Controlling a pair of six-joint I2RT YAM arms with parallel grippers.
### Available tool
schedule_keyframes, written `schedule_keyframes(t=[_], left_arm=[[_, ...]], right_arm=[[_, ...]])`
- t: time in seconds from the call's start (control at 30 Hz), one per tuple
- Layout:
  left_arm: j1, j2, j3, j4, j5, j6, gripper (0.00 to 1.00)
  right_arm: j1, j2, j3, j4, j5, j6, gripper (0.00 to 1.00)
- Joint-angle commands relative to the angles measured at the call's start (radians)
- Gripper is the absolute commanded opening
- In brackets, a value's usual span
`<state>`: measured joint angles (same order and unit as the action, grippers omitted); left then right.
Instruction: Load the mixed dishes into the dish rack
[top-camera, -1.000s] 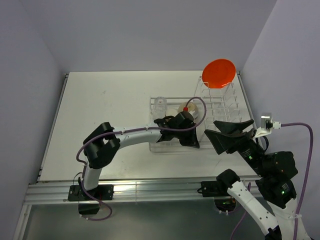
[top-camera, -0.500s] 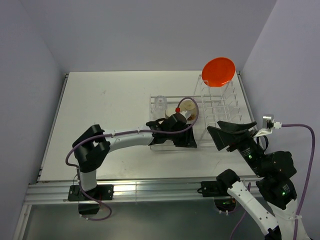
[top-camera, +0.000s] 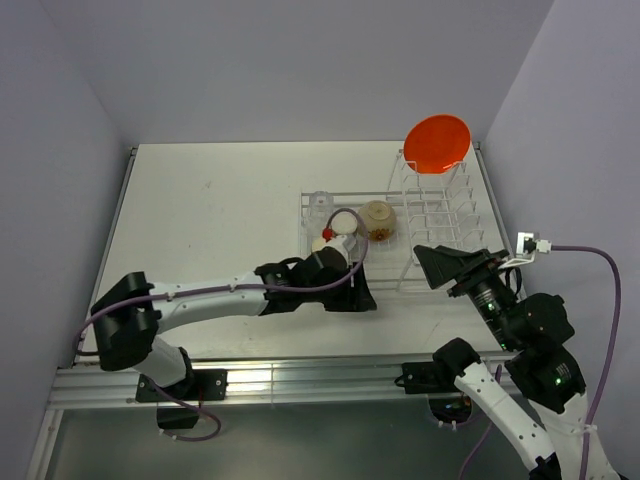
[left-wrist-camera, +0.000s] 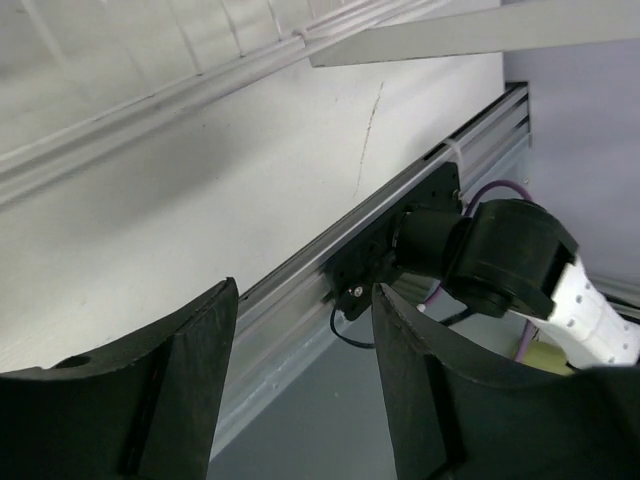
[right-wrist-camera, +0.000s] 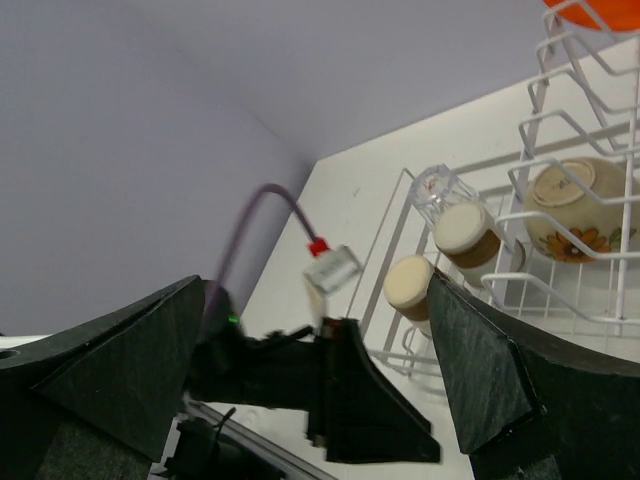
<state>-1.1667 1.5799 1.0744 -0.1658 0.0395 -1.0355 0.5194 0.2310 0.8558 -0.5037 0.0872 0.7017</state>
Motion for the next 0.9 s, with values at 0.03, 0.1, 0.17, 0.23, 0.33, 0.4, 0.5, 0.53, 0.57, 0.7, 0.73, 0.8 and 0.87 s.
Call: schedule_keyframes(t=[0.03, 0.1, 0.17, 0.23, 0.33, 0.4, 0.5, 0.53, 0.57, 0.7, 0.73, 0.8, 0.87], left_arm=[[-0.001, -0.176, -0.082, 0.031, -0.09, -0.032, 0.63], [-0.001, -0.256, -0.117, 0.019, -0.121, -0.038, 0.64], [-0.001, -0.309, -0.139, -0.009, -0.142, -0.046, 0.66], [-0.001, -0.389, -0.174, -0.037, -0.177, -0.054, 0.67], [-0.001, -0.498, -0.224, -0.069, -0.223, -0.07, 0.69], [-0.001, -0.575, -0.266, -0.081, -0.242, -0.087, 0.7], [0.001, -0.668, -0.32, -0.093, -0.265, -0.109, 0.72], [0.001, -0.688, -0.332, -0.1, -0.274, -0.113, 0.72], [-0.001, -0.727, -0.341, -0.112, -0.279, -0.124, 0.73], [-0.001, -0.811, -0.393, -0.146, -0.297, -0.146, 0.73], [-0.001, -0.824, -0.401, -0.15, -0.299, -0.15, 0.74], [-0.001, -0.865, -0.43, -0.158, -0.305, -0.164, 0.74], [-0.001, -0.903, -0.462, -0.153, -0.303, -0.176, 0.74]], right_arm=[[0.005, -0.025, -0.053, 0.014, 0.01, 0.048, 1.0], [0.005, -0.036, -0.087, 0.022, -0.004, 0.064, 1.0], [0.005, -0.047, -0.124, 0.033, -0.033, 0.079, 1.0], [0.005, -0.059, -0.17, 0.051, -0.067, 0.1, 1.0], [0.005, -0.081, -0.225, 0.079, -0.083, 0.123, 1.0], [0.005, -0.096, -0.251, 0.094, -0.121, 0.14, 1.0], [0.005, -0.133, -0.29, 0.117, -0.129, 0.151, 1.0], [0.005, -0.14, -0.302, 0.119, -0.127, 0.153, 1.0], [0.005, -0.147, -0.307, 0.119, -0.126, 0.154, 1.0], [0.005, -0.173, -0.322, 0.105, -0.119, 0.159, 1.0], [0.005, -0.176, -0.328, 0.097, -0.118, 0.16, 1.0], [0.005, -0.188, -0.334, 0.088, -0.11, 0.168, 1.0], [0.005, -0.2, -0.347, 0.08, -0.109, 0.173, 1.0]])
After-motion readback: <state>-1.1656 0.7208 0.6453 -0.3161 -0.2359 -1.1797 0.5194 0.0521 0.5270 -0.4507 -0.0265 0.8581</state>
